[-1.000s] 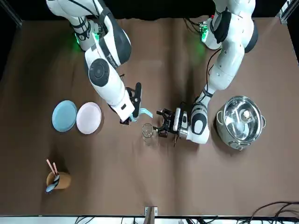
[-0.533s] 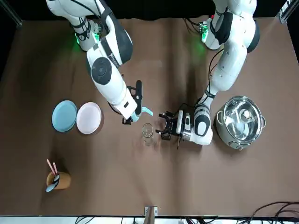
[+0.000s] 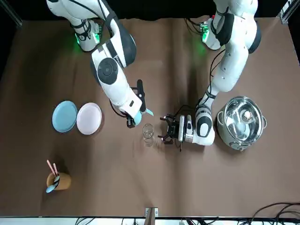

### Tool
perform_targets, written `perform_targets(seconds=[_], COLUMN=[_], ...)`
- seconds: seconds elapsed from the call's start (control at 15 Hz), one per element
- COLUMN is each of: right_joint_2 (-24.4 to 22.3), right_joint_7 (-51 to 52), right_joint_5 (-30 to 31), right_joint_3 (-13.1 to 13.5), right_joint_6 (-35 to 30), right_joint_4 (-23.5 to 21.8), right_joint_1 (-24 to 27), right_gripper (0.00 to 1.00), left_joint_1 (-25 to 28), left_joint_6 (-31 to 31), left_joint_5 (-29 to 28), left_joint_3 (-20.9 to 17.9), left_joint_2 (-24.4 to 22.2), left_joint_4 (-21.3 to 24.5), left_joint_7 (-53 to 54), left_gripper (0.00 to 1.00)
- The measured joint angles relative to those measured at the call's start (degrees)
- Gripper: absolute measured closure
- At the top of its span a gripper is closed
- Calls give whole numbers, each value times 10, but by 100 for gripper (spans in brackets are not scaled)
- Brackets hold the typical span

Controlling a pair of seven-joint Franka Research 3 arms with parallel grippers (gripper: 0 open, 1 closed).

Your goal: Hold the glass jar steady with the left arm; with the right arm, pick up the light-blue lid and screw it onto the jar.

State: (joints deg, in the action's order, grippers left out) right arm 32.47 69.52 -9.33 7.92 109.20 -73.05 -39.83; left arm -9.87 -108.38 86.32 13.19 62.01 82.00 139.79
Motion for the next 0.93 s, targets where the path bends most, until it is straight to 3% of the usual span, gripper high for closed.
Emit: perform_targets(seconds=[0.47,0.93], right_joint_2=[15,30], right_joint_7=[0,0], right_joint_5=[0,0], right_joint_3=[-1,-3], right_joint_6=[33,111], right_joint_4=[0,8], right_joint_1=[-2,-11], right_gripper=[33,33], left_joint_1=[-26,-63], left_joint_6=[-57,-117], left_joint_5=[25,106], left_joint_3=[2,3], left_joint_2=[30,58], left_joint_4=[-43,-89], left_joint_7=[0,67], left_gripper=[0,0])
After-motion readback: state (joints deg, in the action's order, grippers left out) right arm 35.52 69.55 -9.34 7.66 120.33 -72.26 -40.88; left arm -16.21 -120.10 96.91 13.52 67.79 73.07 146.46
